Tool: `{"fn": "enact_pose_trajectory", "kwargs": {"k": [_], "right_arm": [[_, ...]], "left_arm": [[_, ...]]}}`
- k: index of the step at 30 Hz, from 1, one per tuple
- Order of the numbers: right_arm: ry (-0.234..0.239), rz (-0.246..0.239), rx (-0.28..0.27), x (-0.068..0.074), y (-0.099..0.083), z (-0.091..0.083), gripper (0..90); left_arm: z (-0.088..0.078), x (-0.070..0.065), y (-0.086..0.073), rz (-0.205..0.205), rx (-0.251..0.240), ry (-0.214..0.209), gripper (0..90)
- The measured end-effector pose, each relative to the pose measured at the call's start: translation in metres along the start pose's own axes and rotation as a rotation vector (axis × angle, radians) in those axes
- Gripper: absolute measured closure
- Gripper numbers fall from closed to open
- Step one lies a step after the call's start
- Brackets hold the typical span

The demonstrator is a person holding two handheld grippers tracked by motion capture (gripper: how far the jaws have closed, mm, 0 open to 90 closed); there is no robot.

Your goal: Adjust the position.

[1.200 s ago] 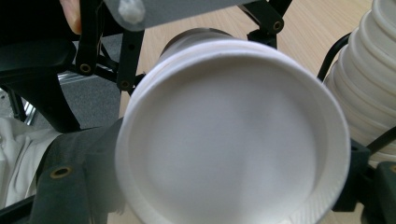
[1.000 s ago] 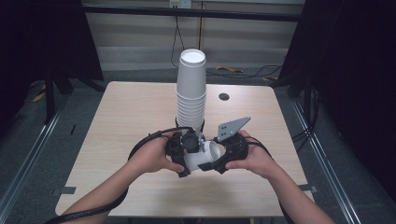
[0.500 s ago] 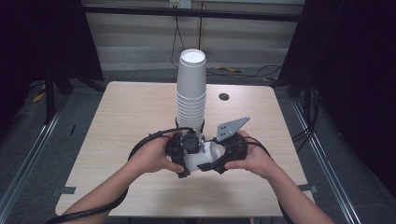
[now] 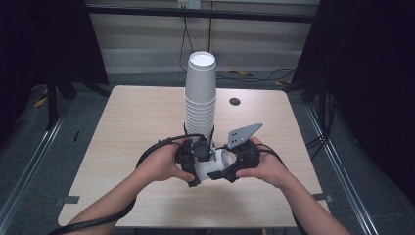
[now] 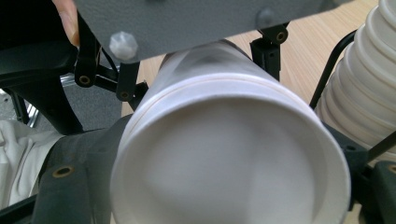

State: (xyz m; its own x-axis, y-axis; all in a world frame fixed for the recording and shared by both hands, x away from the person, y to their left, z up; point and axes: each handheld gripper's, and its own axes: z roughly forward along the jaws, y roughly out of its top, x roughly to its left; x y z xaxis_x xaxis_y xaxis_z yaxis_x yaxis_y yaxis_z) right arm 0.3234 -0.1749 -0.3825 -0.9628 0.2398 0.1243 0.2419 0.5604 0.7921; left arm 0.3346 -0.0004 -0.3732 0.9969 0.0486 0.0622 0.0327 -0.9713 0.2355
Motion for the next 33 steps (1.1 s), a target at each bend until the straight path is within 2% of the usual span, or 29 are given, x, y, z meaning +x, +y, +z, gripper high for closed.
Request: {"fn": "enact_pose_trajectory", "kwargs": {"k": [2, 4, 7, 10, 14, 21, 22, 23, 24, 25, 26, 28, 29, 31, 33], "right_arm": [[-0.007, -0.007, -0.014, 0.001, -0.001, 0.000, 22.4], [-0.003, -0.003, -0.016, 0.001, -0.001, -0.001, 22.8], [-0.009, -0.011, -0.024, 0.002, -0.001, -0.004, 22.9], [-0.011, -0.011, -0.035, 0.002, 0.000, -0.006, 22.9], [-0.017, -0.012, -0.040, 0.002, -0.001, -0.008, 23.0], [-0.010, -0.007, -0.048, 0.002, -0.001, -0.007, 23.2], [-0.010, -0.007, -0.047, 0.002, -0.001, -0.007, 23.2], [-0.008, -0.006, -0.045, 0.002, -0.001, -0.007, 23.3], [-0.009, -0.008, -0.043, 0.002, -0.001, -0.007, 23.3], [-0.008, -0.007, -0.045, 0.001, -0.001, -0.007, 23.3], [-0.009, -0.006, -0.044, 0.001, -0.001, -0.007, 23.3], [-0.008, -0.007, -0.049, 0.000, -0.002, -0.007, 23.3], [-0.007, -0.007, -0.050, 0.000, -0.002, -0.007, 23.3], [-0.011, -0.010, -0.047, 0.001, -0.001, -0.007, 23.3], [-0.010, -0.009, -0.047, 0.000, -0.001, -0.007, 23.4]], "left_arm": [[-0.001, 0.001, 0.000, 0.007, -0.001, -0.005, 13.8], [-0.001, 0.000, 0.000, -0.009, -0.013, -0.002, 13.8], [-0.002, 0.000, 0.000, 0.002, -0.030, 0.004, 12.0], [-0.004, 0.001, -0.003, -0.001, -0.071, -0.001, 11.0], [-0.006, 0.001, -0.005, 0.011, -0.094, 0.002, 10.7], [-0.007, 0.001, -0.006, 0.016, -0.086, 0.001, 10.6], [-0.007, 0.002, -0.007, 0.014, -0.089, 0.001, 10.7], [-0.007, 0.001, -0.007, -0.007, -0.108, 0.002, 10.8], [-0.008, 0.002, -0.007, 0.013, -0.095, 0.003, 10.9], [-0.008, 0.002, -0.008, -0.010, -0.109, 0.000, 10.9], [-0.010, 0.003, -0.008, 0.009, -0.101, 0.002, 10.9], [-0.010, 0.003, -0.009, 0.005, -0.107, -0.002, 10.9], [-0.009, 0.002, -0.009, -0.014, -0.124, 0.002, 10.9], [-0.011, 0.004, -0.009, 0.010, -0.105, -0.001, 10.8], [-0.012, 0.004, -0.009, 0.011, -0.102, -0.002, 10.9]]}}
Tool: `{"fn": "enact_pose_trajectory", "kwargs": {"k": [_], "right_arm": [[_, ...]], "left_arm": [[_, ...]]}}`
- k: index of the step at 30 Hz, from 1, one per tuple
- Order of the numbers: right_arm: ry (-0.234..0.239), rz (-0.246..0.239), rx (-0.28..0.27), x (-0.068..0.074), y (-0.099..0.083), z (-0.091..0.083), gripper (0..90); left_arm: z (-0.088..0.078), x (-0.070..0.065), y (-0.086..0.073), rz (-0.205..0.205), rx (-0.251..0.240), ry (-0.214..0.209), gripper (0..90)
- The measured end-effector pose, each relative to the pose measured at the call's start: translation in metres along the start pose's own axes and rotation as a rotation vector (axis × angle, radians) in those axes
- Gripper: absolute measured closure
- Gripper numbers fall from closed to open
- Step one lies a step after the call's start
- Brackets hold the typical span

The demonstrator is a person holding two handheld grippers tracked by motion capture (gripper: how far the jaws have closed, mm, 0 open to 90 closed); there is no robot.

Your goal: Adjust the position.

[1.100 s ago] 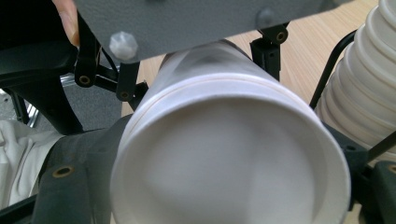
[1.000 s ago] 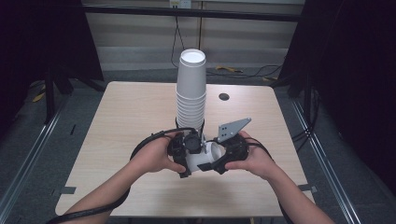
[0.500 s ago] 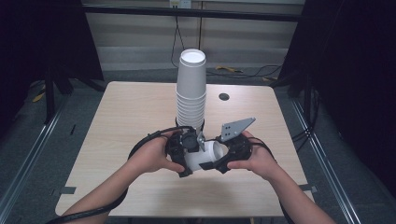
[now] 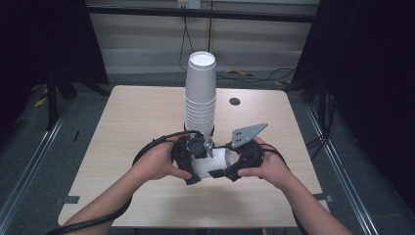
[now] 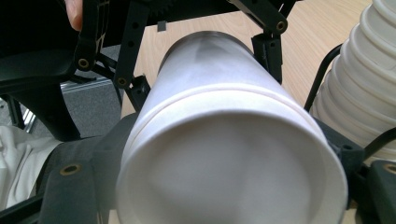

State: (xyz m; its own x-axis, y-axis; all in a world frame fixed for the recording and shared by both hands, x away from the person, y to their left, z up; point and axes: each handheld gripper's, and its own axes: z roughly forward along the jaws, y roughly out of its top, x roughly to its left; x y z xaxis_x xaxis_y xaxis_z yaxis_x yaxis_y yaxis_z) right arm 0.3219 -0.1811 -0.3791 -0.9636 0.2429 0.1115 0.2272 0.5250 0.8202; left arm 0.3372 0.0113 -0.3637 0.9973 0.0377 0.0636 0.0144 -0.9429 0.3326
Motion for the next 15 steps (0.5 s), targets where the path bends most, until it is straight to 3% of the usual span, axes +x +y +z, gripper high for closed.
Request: {"fn": "enact_pose_trajectory", "kwargs": {"k": [15], "right_arm": [[-0.003, 0.001, 0.019, -0.0002, -0.0024, 0.0004, 23.6]], "left_arm": [[-0.0063, 0.0015, 0.0001, 0.006, -0.014, 0.013, 10.0]]}}
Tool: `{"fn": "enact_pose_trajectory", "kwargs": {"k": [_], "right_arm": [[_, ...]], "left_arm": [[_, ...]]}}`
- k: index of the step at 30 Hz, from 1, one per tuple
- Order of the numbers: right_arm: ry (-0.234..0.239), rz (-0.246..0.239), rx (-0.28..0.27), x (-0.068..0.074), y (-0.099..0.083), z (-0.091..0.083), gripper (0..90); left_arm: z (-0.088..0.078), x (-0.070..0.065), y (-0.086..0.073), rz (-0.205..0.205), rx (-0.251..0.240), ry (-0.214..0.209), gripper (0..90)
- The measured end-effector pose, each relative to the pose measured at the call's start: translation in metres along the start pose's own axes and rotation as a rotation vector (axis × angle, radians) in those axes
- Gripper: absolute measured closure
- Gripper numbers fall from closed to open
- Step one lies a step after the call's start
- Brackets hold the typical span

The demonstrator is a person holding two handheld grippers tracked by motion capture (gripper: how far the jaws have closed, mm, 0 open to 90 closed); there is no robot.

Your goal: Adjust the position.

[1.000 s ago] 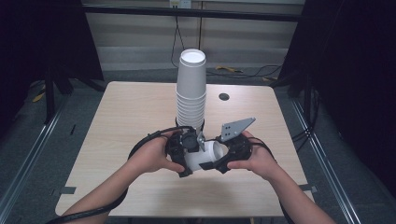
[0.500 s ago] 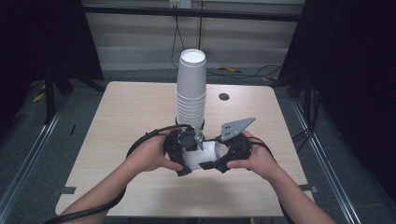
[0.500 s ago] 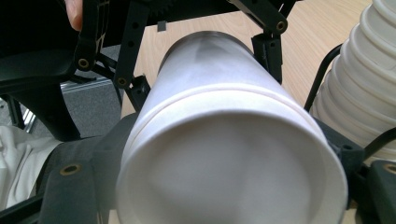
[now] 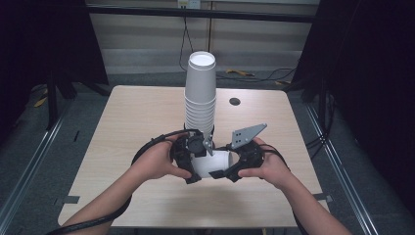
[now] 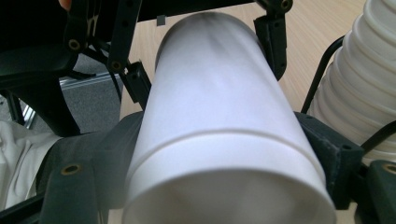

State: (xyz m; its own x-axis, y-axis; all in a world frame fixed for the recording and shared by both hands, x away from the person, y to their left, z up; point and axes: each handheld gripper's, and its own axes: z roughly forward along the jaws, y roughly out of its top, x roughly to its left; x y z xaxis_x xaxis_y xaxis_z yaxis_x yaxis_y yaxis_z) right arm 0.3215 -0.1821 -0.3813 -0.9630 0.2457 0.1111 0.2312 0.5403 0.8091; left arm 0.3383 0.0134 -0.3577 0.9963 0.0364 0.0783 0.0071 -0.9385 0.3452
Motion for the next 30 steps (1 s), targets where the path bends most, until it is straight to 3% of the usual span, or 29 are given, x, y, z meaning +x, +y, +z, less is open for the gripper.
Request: {"fn": "enact_pose_trajectory", "kwargs": {"k": [18, 30], "right_arm": [[-0.003, -0.001, 0.028, 0.0015, -0.0006, 0.0035, 24.1], [-0.012, -0.019, 0.050, 0.0024, -0.0002, 0.0060, 24.1]], "left_arm": [[0.0009, -0.0021, 0.0003, 0.009, 0.008, 0.019, 9.3], [0.0012, -0.0026, 0.0047, 0.007, -0.010, 0.005, 7.6]]}}
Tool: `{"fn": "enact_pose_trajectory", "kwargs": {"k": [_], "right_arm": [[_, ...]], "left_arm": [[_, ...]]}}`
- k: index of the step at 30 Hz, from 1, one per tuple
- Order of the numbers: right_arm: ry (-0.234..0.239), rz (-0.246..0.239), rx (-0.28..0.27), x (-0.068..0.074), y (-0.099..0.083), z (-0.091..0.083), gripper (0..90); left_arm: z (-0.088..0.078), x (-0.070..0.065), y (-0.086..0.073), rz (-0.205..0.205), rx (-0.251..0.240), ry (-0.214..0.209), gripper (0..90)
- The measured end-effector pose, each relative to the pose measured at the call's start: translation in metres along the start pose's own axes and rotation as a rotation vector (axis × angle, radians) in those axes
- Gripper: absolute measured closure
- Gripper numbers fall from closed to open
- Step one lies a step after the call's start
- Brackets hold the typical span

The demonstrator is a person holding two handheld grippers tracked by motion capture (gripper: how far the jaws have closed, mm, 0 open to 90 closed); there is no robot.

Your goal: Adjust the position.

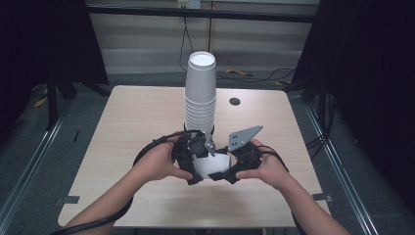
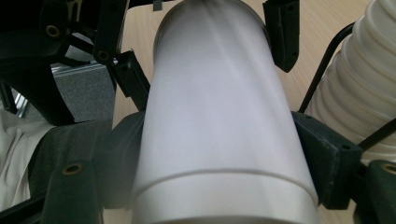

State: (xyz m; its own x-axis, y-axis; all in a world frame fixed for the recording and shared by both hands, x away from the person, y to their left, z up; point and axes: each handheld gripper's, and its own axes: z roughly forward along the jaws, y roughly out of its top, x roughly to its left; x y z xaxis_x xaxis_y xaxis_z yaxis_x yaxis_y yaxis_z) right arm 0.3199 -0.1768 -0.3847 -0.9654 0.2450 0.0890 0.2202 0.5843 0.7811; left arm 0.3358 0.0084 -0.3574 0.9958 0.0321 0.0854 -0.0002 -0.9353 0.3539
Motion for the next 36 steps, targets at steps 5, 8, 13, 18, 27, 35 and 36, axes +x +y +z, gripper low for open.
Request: {"fn": "enact_pose_trajectory", "kwargs": {"k": [5, 8, 13, 18, 27, 35, 36], "right_arm": [[0.004, 0.006, 0.009, -0.001, -0.005, 0.003, 24.1], [0.010, 0.008, 0.018, -0.001, -0.008, 0.005, 24.0], [0.010, -0.007, 0.041, 0.001, -0.010, 0.007, 23.9], [0.000, 0.007, 0.034, -0.001, -0.016, 0.008, 24.0], [-0.010, 0.011, 0.056, -0.003, -0.018, 0.005, 24.0], [-0.035, 0.052, 0.018, -0.010, -0.028, -0.010, 23.9], [-0.035, 0.056, 0.008, -0.010, -0.030, -0.012, 23.9]], "left_arm": [[-0.005, 0.000, 0.003, -0.003, -0.028, 0.006, 5.9], [-0.006, -0.001, 0.003, -0.008, -0.041, 0.000, 6.6], [-0.014, -0.003, 0.003, -0.008, -0.083, 0.005, 10.0], [-0.024, -0.002, 0.001, -0.020, -0.117, 0.005, 15.8], [-0.032, 0.000, -0.004, -0.016, -0.139, 0.011, 16.8], [-0.030, 0.003, -0.022, -0.063, -0.174, 0.009, 16.9], [-0.029, 0.003, -0.025, -0.078, -0.180, 0.006, 16.9]]}}
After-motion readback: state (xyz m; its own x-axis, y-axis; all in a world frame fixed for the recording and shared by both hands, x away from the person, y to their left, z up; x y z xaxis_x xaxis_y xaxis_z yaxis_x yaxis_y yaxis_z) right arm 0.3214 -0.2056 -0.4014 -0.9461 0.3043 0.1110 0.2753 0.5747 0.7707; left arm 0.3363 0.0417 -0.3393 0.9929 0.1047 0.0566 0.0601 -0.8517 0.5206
